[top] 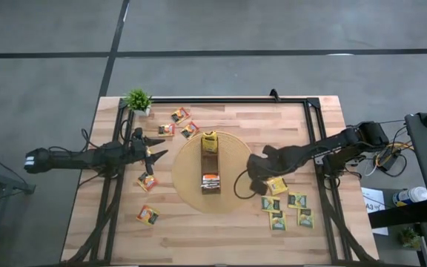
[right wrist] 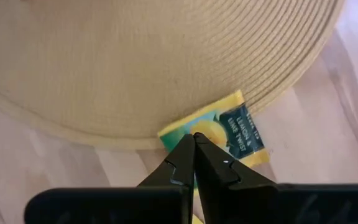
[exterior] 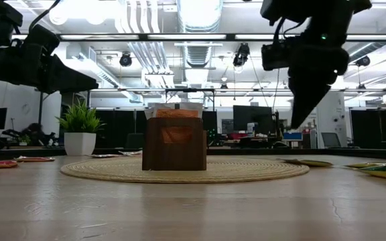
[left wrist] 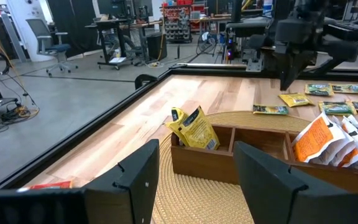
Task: Pick & Place Tea
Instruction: Put the yellow tea bag into the top section of the wooden organizer
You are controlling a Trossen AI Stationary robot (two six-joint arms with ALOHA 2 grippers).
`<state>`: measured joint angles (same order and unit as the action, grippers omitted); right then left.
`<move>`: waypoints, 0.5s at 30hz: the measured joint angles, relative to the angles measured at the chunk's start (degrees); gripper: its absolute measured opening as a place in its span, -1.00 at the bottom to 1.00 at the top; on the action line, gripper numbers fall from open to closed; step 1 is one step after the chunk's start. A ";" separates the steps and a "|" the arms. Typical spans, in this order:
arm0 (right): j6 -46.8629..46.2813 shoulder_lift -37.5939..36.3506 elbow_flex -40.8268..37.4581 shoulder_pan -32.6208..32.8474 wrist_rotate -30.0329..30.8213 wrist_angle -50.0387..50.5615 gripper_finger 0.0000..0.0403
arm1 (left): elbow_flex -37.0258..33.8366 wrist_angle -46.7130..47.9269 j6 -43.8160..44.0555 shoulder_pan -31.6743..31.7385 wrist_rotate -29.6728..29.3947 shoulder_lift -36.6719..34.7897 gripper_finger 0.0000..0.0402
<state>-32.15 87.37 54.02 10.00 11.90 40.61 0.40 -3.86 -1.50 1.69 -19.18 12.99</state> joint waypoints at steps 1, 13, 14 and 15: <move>0.32 0.00 -0.19 0.02 -0.26 0.16 -0.96 | -0.02 0.00 -0.01 0.00 0.00 0.00 0.01; 6.41 0.30 -0.26 -0.16 -3.80 -0.13 -0.33 | 0.00 0.00 -0.01 0.02 0.00 0.02 0.01; 6.40 0.54 -0.26 -0.15 -3.60 -0.44 -0.26 | -0.01 0.00 -0.02 0.02 0.00 0.00 0.01; 6.40 0.73 -0.30 -0.10 -3.54 -0.63 -0.19 | -0.02 0.00 -0.02 0.02 0.00 0.01 0.01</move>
<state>-25.74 88.10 53.72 9.91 8.36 39.98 0.38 -3.86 -1.52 1.72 -19.18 13.00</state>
